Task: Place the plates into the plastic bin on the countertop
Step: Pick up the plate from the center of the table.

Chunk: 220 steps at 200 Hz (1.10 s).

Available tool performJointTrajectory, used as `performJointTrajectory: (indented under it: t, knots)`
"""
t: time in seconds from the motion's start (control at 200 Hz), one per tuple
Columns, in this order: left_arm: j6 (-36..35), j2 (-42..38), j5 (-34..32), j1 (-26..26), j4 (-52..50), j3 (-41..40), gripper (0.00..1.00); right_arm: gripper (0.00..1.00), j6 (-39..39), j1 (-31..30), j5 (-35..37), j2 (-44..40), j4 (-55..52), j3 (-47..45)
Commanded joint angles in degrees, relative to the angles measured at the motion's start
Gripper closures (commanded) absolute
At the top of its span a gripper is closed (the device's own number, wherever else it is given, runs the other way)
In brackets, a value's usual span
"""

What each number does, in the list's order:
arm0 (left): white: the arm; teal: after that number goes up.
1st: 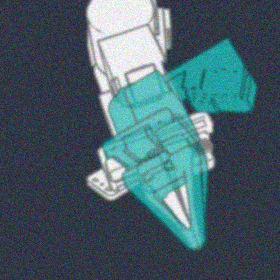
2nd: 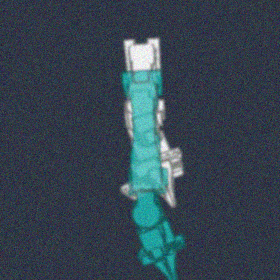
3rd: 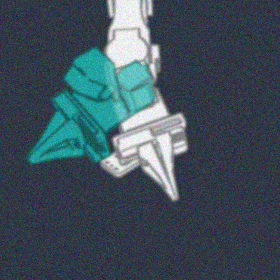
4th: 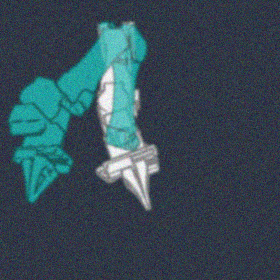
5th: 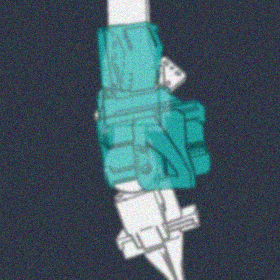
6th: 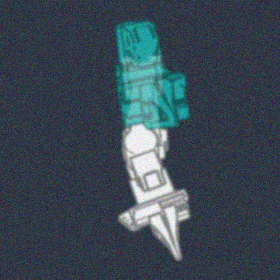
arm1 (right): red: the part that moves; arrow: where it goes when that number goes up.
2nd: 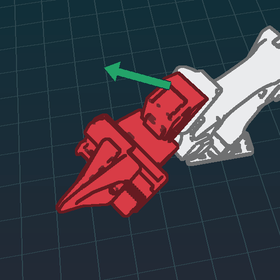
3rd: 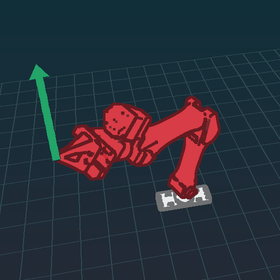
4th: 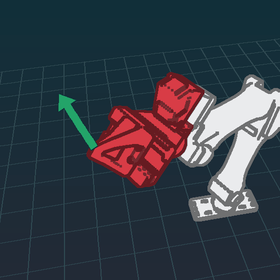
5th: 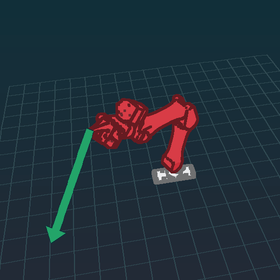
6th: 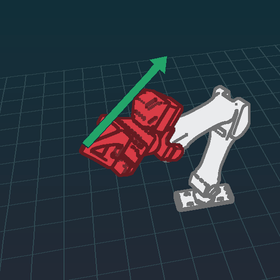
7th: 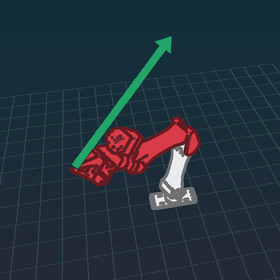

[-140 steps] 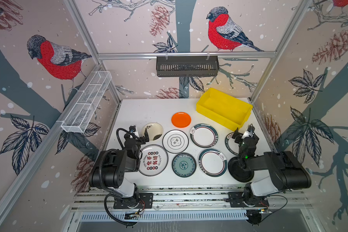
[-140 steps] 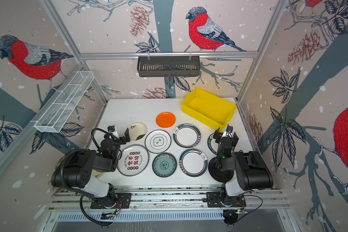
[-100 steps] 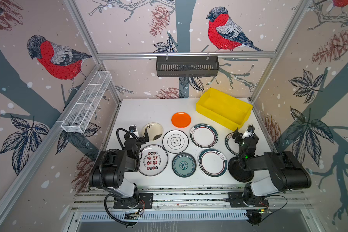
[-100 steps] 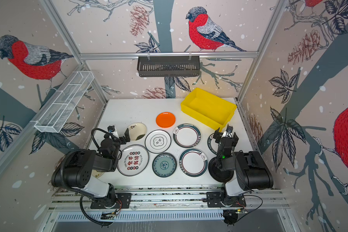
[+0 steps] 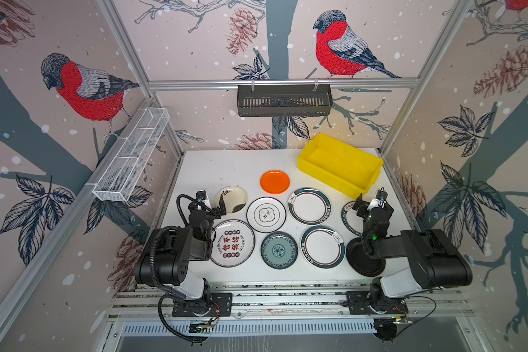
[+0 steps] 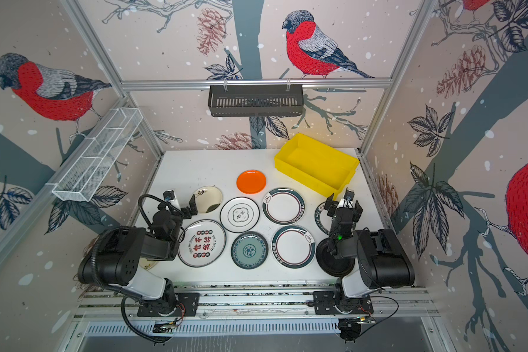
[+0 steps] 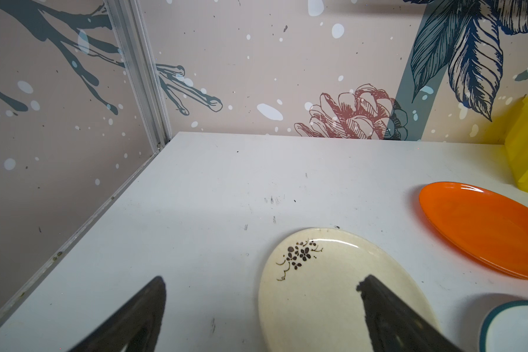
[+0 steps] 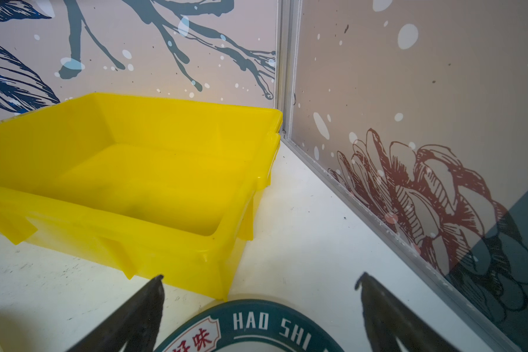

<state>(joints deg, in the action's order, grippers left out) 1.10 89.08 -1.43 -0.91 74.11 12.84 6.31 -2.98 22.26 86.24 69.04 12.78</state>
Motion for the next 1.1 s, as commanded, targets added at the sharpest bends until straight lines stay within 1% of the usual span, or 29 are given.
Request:
performJointTrajectory:
  t: [0.0,0.095,0.135,0.185,0.32,0.405,0.47,0.495,0.525,0.545,0.62,0.665,0.705,0.745,0.851,0.911,0.996,1.096]
  knots:
    - [-0.42,0.04,0.46,0.02,0.43,0.6,0.01,0.01,1.0,-0.08,-1.08,-0.04,0.84,0.19]
    - [-1.09,-0.13,1.12,0.3,0.46,0.52,0.01,0.01,0.64,-0.39,-0.67,-0.3,1.67,-0.35]
    - [-1.26,-0.41,0.58,0.67,0.81,0.35,0.01,0.01,0.02,-0.89,-0.43,-0.37,1.62,-0.15]
    - [-1.59,-1.88,-1.4,1.39,-1.19,0.72,0.01,0.01,-0.91,-1.9,0.31,-1.27,0.46,0.06]
    - [-0.8,-8.55,-5.55,2.57,-13.84,3.96,0.01,0.01,-1.62,-3.44,3.42,-3.02,3.49,-2.1]
    - [-0.64,-10.39,-6.0,3.49,-19.44,6.19,0.01,0.01,-1.74,-3.96,4.72,-3.21,5.07,-3.01]
    - [-2.11,-12.15,-9.47,5.96,-21.27,6.94,0.01,0.0,-4.35,-5.23,7.07,-4.36,6.72,-2.94]
    - [-2.76,-13.03,-10.5,6.95,-21.2,6.79,0.01,0.0,-5.4,-6.57,8.68,-6.06,3.66,-2.01]
    - [-2.95,-14.28,-11.5,7.75,-21.21,6.52,0.01,0.0,-5.94,-8.13,10.07,-8.57,-2.81,0.05]
    - [-2.51,-15.19,-12.2,8.11,-21.2,6.35,0.01,0.0,-5.82,-8.86,9.71,-10.39,-7.03,1.37]
    - [0.86,-18.05,-13.69,8.38,-23.56,6.68,0.02,0.0,-4.21,-10.12,8.93,-14.14,-13.14,3.54]
    - [2.54,-19.16,-13.61,8.51,-26.22,7.65,0.02,0.0,-2.6,-10.65,6.54,-17.71,-15.96,4.1]
    - [4.15,-19.71,-13.7,8.83,-28.98,8.91,0.02,0.0,-1.14,-11.49,5.91,-19.69,-19.03,4.85]
    - [5.12,-20.1,-14.24,9.63,-31.64,10.15,0.02,0.0,0.0,-11.97,3.53,-21.37,-22.68,5.75]
    - [5.3,-21.09,-20.41,14.53,-35.91,11.89,0.02,0.0,3.19,-13.39,-1.97,-24.03,-28.71,6.83]
    - [6.86,-21.86,-22.73,16.86,-39.22,13.06,0.02,0.0,5.58,-14.49,-4.51,-24.99,-33.53,8.13]
    - [11.79,-22.89,-22.7,18.67,-47.04,15.81,0.02,0.0,7.65,-16.22,-7.66,-26.21,-41.27,10.96]
    - [16.73,-23.66,-21.47,20.43,-54.98,18.43,0.02,0.0,10.69,-16.48,-13.53,-26.77,-52.01,15.15]
